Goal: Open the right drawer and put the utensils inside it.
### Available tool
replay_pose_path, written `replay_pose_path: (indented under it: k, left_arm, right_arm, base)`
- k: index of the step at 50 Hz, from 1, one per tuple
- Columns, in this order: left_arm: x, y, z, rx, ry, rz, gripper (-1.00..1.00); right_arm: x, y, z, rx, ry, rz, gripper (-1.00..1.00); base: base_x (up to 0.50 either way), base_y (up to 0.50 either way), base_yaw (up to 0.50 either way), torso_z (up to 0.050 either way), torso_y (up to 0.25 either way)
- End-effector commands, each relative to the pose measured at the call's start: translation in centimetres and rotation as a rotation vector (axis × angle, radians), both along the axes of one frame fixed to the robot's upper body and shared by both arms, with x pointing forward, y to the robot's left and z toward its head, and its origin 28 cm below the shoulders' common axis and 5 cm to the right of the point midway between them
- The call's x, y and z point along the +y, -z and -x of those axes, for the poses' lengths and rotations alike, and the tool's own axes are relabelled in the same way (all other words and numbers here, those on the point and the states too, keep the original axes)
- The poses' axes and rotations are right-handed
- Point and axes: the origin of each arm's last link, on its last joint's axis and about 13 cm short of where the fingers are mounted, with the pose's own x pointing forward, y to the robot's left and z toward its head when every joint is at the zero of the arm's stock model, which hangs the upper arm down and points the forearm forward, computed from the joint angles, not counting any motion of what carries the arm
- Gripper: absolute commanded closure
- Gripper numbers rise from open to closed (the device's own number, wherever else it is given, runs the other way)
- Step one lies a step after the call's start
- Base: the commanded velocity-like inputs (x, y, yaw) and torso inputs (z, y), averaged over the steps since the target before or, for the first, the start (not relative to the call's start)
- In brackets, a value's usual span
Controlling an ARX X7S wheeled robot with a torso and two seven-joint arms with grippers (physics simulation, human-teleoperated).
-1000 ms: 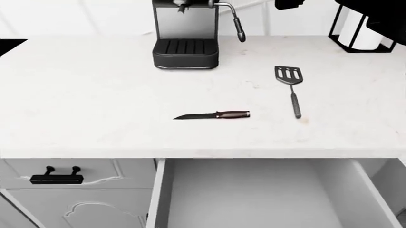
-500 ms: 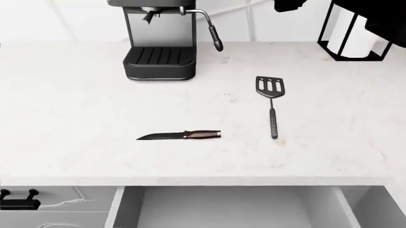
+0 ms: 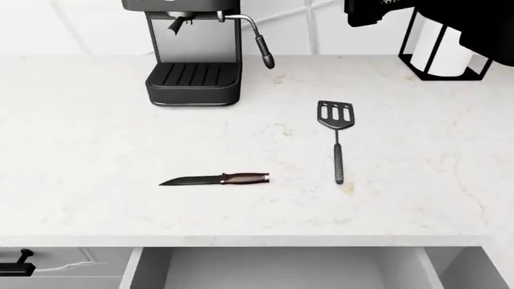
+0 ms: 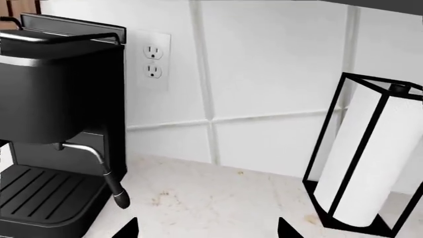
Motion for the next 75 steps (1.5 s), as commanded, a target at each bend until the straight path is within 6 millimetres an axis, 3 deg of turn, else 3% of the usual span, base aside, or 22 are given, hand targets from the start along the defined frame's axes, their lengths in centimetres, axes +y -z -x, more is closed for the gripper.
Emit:
replay_pose_path:
  k: [1, 10, 30, 57, 75]
  left_arm:
    - [-0.1, 0.1, -0.3, 0.010, 0.001, -0.004, -1.00]
    - [0.0, 0.3, -0.2, 0.017, -0.004, -0.003, -1.00]
    - [0.0, 0.4, -0.3, 0.014, -0.001, 0.002, -1.00]
    - [0.0, 0.4, -0.3, 0.014, 0.000, 0.001, -1.00]
    - [0.2, 0.3, 0.0, 0.008, -0.009, 0.005, -1.00]
  right_arm:
    - [-0.2, 1.5, -0.9, 0.174, 0.036, 0.024, -1.00]
    - [0.1, 3.6, -2.0, 0.340, 0.059, 0.006, -1.00]
    - [0.2, 5.9, -1.8, 0.527, -0.041, -0.128, -1.00]
    - [0.3, 8.2, -2.3, 0.651, 0.054, -0.207, -1.00]
    - [2.0, 9.1, -4.1, 0.655, 0.115, -0.190, -1.00]
  base:
    - [0.00, 0.00, 0.00, 0.000, 0.000]
    - [0.00, 0.00, 0.00, 0.000, 0.000]
    - [0.00, 0.00, 0.00, 0.000, 0.000]
    - [0.00, 0.00, 0.00, 0.000, 0.000]
    - [0.00, 0.00, 0.00, 0.000, 0.000]
